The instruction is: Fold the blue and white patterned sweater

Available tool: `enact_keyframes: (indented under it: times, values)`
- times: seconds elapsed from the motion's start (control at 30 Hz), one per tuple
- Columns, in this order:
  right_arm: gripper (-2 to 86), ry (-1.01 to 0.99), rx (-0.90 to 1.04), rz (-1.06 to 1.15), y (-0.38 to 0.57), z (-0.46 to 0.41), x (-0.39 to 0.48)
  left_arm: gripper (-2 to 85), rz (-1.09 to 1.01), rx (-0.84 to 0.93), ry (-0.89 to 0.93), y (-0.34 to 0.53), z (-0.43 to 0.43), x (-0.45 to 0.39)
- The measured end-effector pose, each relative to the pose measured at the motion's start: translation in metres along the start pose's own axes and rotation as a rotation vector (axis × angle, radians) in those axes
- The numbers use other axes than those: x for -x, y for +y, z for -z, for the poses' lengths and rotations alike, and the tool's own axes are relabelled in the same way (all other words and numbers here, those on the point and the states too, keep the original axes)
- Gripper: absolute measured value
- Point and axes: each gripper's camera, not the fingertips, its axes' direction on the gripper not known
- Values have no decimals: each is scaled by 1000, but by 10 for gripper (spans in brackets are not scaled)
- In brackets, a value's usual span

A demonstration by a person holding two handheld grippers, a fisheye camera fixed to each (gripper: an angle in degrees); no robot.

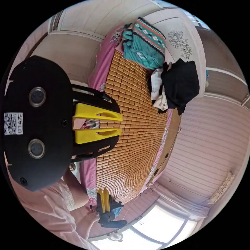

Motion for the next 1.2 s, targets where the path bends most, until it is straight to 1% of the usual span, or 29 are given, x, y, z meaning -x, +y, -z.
enact_keyframes:
  times: [0.03, 0.1, 0.13, 0.2, 0.23, 0.3, 0.4, 0.53, 0.63, 0.7, 0.77, 0.87, 0.93, 0.97, 1.03, 1.1, 1.13, 1.2]
  values:
    - [72, 2, 5, 51, -21, -1, 5, 51, 66, -30, -36, 3, 18, 38]
    - [78, 30, 24, 236, -104, -5, 26, 52, 158, -73, -81, 9, 41, 91]
    - [80, 39, 27, 277, -124, -6, 31, 53, 216, -101, -111, 12, 54, 123]
    - [95, 56, 33, 426, -202, -14, 55, 54, 295, -142, -151, 16, 73, 169]
    - [101, 60, 33, 456, -220, -17, 60, 54, 348, -158, -182, 16, 82, 198]
    - [115, 84, 37, 560, -290, -35, 86, 57, 423, -169, -222, 12, 92, 241]
    - [109, 106, 40, 643, -362, -61, 116, 66, 496, -190, -222, -8, 103, 299]
    - [128, 132, 78, 690, -431, -99, 149, 87, 510, -211, -293, -53, 107, 347]
    - [136, 181, 79, 707, -472, -129, 170, 99, 520, -179, -266, -81, 99, 375]
    - [136, 215, 74, 658, -498, -154, 176, 97, 525, -139, -259, -94, 94, 388]
    - [134, 194, 110, 614, -515, -173, 176, 89, 527, -109, -231, -105, 90, 396]
    - [108, 204, 215, 574, -526, -201, 166, 71, 551, -63, -189, -115, 87, 403]
    - [73, 230, 232, 569, -526, -196, 159, 53, 571, -79, -166, -120, 100, 403]
    - [51, 199, 218, 575, -525, -183, 153, 51, 572, -95, -163, -120, 107, 401]
    - [40, 146, 160, 565, -520, -152, 139, 47, 556, -186, -150, -128, 141, 389]
    - [31, 43, 24, 534, -512, -92, 118, 46, 536, -283, -130, -141, 175, 376]
    - [29, 14, -14, 527, -509, -75, 113, 45, 522, -340, -124, -154, 199, 366]
    - [23, -77, -154, 479, -497, -7, 91, 43, 481, -428, -126, -181, 241, 347]
